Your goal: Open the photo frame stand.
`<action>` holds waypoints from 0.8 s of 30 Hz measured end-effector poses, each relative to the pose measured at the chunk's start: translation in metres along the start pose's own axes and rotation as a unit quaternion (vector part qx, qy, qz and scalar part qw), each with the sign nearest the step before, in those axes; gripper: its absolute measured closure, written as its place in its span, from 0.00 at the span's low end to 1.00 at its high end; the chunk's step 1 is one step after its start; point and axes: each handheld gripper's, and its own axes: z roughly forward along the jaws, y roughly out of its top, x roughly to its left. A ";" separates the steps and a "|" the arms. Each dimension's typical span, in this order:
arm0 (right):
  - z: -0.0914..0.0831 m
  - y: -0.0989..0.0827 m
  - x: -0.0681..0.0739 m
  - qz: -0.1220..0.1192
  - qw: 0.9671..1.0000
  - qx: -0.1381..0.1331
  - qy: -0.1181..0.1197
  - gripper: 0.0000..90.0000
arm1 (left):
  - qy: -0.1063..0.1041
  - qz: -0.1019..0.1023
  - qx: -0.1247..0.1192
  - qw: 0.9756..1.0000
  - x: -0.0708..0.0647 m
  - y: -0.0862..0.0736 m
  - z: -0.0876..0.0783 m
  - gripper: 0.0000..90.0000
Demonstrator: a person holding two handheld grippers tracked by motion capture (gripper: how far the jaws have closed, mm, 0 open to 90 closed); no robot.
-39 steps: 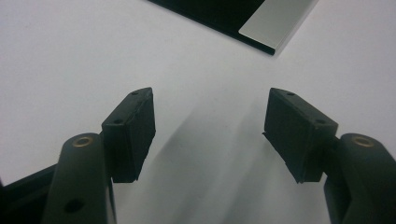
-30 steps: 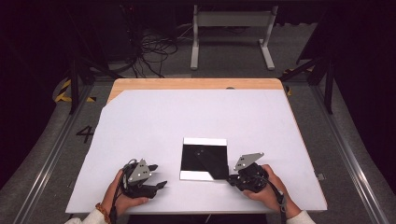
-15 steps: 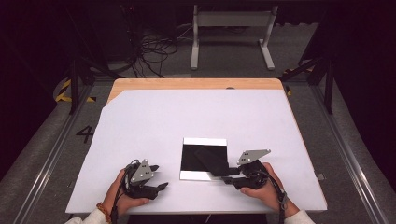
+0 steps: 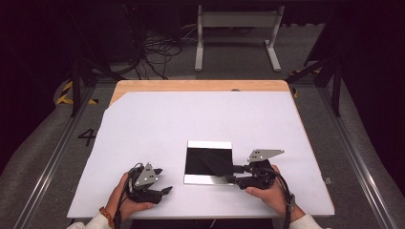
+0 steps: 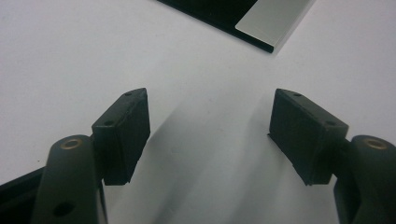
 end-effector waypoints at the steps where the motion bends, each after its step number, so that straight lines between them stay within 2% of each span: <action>1: 0.000 0.001 -0.001 0.003 1.000 -0.003 0.005 0.55 | 0.000 0.000 0.000 1.000 0.000 0.000 0.000 0.32; 7: 0.007 0.006 -0.005 0.042 0.999 -0.025 0.022 0.51 | 0.000 0.000 -0.002 1.000 0.000 0.000 0.001 0.32; 9: 0.010 0.007 -0.007 0.067 0.997 -0.032 0.034 0.50 | 0.001 0.001 -0.002 1.000 -0.001 0.000 0.001 0.32; 14: 0.013 0.010 -0.009 0.094 0.994 -0.041 0.042 0.49 | 0.001 0.002 -0.001 1.000 -0.001 0.001 0.001 0.31; 15: 0.013 0.010 -0.009 0.094 0.994 -0.041 0.042 0.49 | 0.001 0.002 -0.001 1.000 -0.001 0.001 0.001 0.30; 16: 0.015 0.011 -0.009 0.112 0.992 -0.051 0.042 0.48 | 0.003 0.002 0.001 1.000 -0.001 0.001 0.001 0.30; 17: 0.015 0.011 -0.009 0.112 0.992 -0.051 0.042 0.48 | 0.003 0.002 0.001 1.000 -0.001 0.001 0.001 0.30; 18: 0.017 0.012 -0.008 0.123 0.990 -0.052 0.038 0.47 | 0.003 0.002 0.001 1.000 -0.001 0.001 0.001 0.29; 21: 0.020 0.012 -0.009 0.133 0.989 -0.054 0.037 0.47 | 0.004 0.002 0.001 1.000 -0.001 0.001 0.001 0.29; 24: 0.022 0.010 -0.011 0.159 0.985 -0.059 0.030 0.50 | 0.004 0.003 0.001 1.000 -0.001 0.001 0.001 0.28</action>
